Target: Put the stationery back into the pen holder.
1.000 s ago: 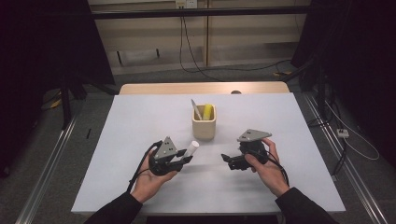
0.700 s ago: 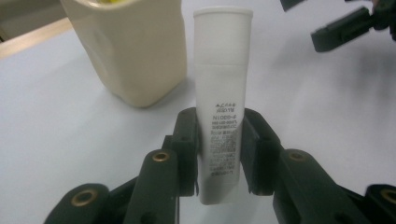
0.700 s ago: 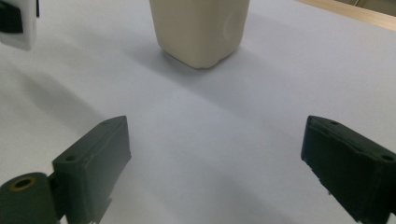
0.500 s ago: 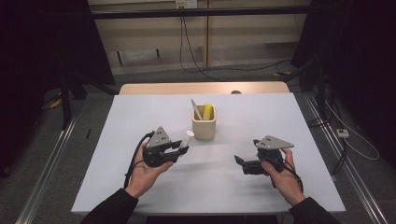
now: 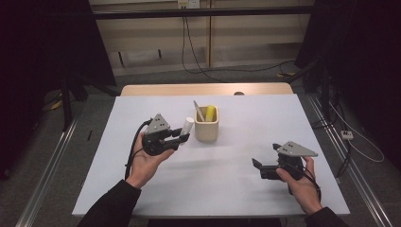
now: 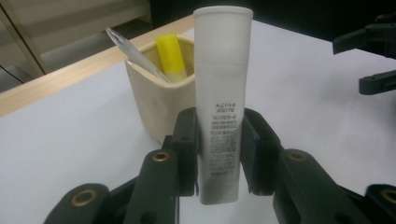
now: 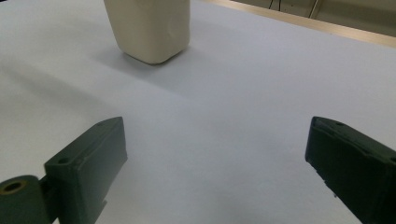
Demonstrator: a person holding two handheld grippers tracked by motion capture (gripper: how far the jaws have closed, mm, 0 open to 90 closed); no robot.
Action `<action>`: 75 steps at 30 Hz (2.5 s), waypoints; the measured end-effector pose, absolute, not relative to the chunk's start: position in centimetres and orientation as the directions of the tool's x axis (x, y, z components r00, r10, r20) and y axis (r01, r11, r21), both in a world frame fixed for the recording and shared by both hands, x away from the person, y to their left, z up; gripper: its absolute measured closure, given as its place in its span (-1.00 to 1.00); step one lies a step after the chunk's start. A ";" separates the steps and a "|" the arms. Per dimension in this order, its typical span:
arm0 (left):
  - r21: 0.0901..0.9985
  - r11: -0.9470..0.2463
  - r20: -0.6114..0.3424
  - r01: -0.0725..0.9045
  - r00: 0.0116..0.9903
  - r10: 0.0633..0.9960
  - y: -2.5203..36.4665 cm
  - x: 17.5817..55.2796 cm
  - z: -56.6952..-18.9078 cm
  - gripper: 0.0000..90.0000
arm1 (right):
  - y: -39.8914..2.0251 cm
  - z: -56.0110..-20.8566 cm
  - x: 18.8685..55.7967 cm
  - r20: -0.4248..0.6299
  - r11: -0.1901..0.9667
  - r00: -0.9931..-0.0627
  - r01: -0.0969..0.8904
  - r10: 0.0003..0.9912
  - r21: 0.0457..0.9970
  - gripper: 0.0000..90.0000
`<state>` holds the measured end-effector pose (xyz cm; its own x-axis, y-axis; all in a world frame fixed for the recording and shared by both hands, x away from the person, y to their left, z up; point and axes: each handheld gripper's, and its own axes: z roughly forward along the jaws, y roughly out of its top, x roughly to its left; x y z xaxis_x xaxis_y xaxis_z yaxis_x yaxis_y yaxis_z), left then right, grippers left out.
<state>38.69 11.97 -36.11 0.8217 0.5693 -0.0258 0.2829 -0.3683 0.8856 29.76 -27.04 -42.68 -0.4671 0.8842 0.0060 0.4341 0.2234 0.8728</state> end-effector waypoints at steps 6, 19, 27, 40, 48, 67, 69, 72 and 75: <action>0.891 -0.350 -0.030 0.291 0.805 0.593 12.0 40.0 -35.1 0.55 | -28.5 -43.3 29.0 0.014 0.199 -0.442 0.432 0.897 0.880 -0.89; 0.907 -0.306 -0.055 0.289 0.801 0.596 10.3 42.2 -33.3 0.55 | -29.7 -44.2 27.9 0.002 0.195 -0.410 0.437 0.912 0.878 -0.89; 0.918 -0.264 -0.082 0.295 0.793 0.604 9.2 43.8 -33.1 0.55 | -29.8 -44.2 27.9 0.009 0.194 -0.417 0.441 0.909 0.876 -0.89; 0.927 -0.257 -0.067 0.275 0.792 0.606 6.1 45.9 -33.8 0.55 | -29.5 -44.3 27.9 0.011 0.201 -0.460 0.410 0.888 0.890 -0.89; 0.920 -0.280 -0.061 0.275 0.804 0.591 4.1 46.5 -35.5 0.55 | -29.4 -44.3 27.9 0.010 0.207 -0.470 0.407 0.882 0.890 -0.88; 0.900 -0.298 -0.084 0.318 0.797 0.598 3.1 47.5 -38.4 0.55 | -29.0 -44.5 28.1 0.001 0.235 -0.490 0.420 0.872 0.877 -0.88; 0.900 -0.297 -0.088 0.320 0.799 0.595 3.1 47.5 -38.6 0.55 | -29.0 -44.5 28.1 0.000 0.236 -0.491 0.418 0.871 0.877 -0.88; 0.897 -0.304 -0.087 0.321 0.803 0.590 2.9 47.3 -38.7 0.55 | -29.0 -44.5 28.1 0.000 0.235 -0.490 0.419 0.871 0.877 -0.88; 0.900 -0.300 -0.081 0.315 0.798 0.597 2.8 47.0 -38.5 0.50 | -29.0 -44.5 28.1 0.000 0.236 -0.492 0.419 0.870 0.877 -0.88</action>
<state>47.02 2.81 -38.54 0.7981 0.5971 -0.0809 0.3155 -0.2996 0.9004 28.07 -28.99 -44.50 -0.4923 0.8704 0.0005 0.4185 0.2362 0.8769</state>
